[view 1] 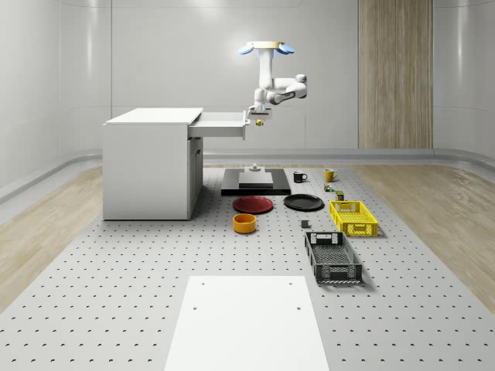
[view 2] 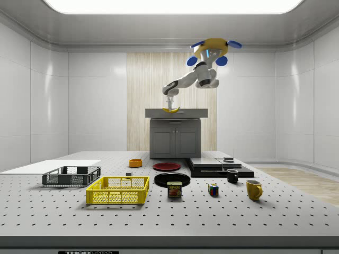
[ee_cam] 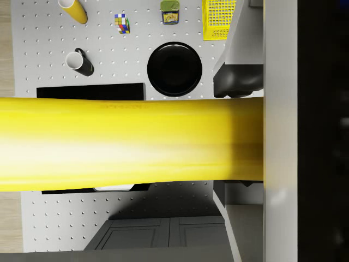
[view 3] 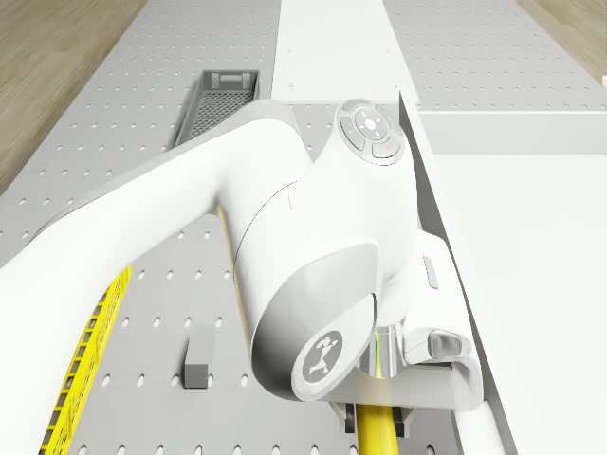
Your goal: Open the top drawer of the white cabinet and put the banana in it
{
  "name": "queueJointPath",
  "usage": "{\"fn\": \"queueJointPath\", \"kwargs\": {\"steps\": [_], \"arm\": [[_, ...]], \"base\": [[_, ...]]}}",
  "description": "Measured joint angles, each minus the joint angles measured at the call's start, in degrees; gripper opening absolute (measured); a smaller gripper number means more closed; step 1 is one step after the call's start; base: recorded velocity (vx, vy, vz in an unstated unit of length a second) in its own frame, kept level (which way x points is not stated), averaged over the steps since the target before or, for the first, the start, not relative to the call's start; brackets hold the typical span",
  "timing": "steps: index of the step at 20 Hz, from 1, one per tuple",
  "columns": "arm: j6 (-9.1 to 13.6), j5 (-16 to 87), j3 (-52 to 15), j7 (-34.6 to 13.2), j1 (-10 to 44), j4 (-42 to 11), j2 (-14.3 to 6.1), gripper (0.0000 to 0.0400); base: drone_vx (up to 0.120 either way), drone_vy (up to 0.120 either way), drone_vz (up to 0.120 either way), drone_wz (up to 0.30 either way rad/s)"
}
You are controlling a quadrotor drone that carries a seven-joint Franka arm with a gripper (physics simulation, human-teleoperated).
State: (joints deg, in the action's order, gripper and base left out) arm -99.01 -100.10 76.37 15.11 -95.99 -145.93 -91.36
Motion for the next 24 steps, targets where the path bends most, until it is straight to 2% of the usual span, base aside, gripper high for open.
{"fn": "queueJointPath", "kwargs": {"steps": [9, 17, 24], "arm": [[0.0, 0.0, 0.0, 0.0, 0.0, 0.0, 0.0, 0.0193], [-0.1, 0.0, 0.0, 0.0, 0.0, 0.0, -0.1, 0.0193], [-0.1, 0.0, 0.0, 0.0, 0.0, 0.0, -0.1, 0.0193]], "base": [[-0.12, -0.049, 0.12, 0.0], [-0.12, -0.12, 0.12, 0.0], [-0.006, -0.12, 0.006, 0.0]]}}
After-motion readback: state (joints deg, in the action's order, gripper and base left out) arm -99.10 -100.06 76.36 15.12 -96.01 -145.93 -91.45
